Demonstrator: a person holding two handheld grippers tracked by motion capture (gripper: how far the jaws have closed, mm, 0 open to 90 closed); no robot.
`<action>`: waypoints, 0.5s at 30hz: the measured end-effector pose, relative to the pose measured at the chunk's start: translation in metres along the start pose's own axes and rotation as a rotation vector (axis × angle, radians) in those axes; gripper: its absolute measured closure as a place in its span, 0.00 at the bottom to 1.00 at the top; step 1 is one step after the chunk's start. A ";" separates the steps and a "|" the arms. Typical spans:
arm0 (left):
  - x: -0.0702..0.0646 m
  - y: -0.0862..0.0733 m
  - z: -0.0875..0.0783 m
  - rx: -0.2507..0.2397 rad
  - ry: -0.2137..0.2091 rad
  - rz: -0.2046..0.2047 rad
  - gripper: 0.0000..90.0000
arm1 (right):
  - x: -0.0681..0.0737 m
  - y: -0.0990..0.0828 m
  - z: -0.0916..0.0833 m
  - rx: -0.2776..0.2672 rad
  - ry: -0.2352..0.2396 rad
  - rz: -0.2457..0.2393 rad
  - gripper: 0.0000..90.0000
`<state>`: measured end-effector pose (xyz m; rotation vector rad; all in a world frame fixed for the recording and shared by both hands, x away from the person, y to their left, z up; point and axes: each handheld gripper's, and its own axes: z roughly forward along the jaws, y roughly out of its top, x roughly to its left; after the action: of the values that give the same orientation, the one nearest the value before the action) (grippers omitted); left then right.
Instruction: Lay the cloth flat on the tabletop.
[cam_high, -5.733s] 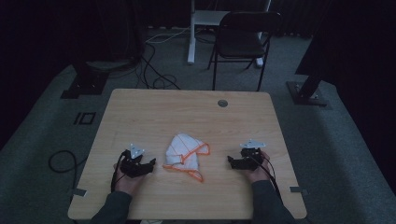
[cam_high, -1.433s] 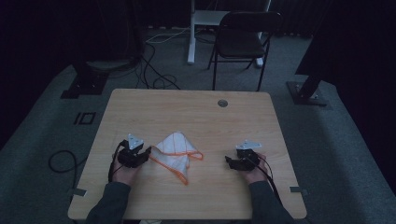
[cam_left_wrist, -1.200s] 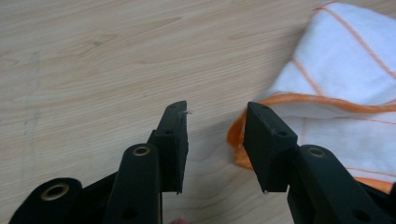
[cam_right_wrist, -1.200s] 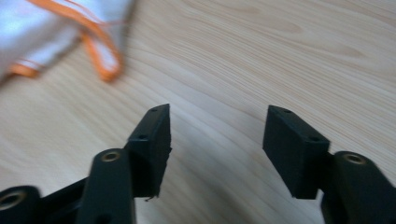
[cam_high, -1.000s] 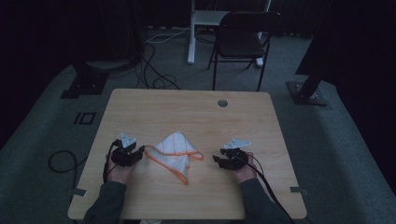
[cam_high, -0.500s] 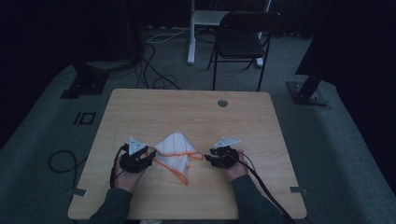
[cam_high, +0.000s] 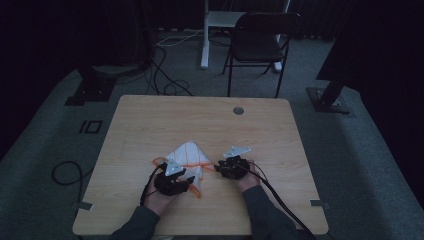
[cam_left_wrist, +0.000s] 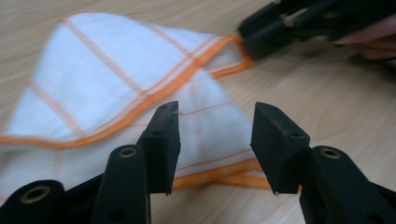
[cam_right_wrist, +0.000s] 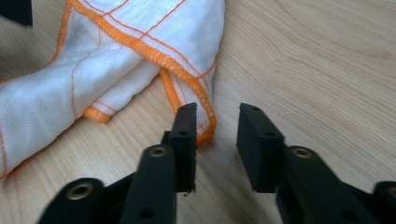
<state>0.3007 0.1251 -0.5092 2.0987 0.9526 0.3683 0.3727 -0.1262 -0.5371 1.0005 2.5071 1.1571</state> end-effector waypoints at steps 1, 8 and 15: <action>0.000 0.000 0.000 0.000 0.000 0.000 0.57 | 0.000 0.000 0.000 0.000 0.000 0.000 0.80; -0.011 -0.005 0.023 0.080 0.022 0.040 0.63 | -0.002 0.002 -0.003 -0.019 -0.006 -0.023 1.00; -0.004 -0.008 0.019 0.096 0.042 0.046 0.84 | -0.008 0.007 -0.012 -0.048 0.022 0.000 0.89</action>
<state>0.3037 0.1148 -0.5279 2.2108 0.9654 0.3988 0.3769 -0.1357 -0.5248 0.9810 2.4829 1.2290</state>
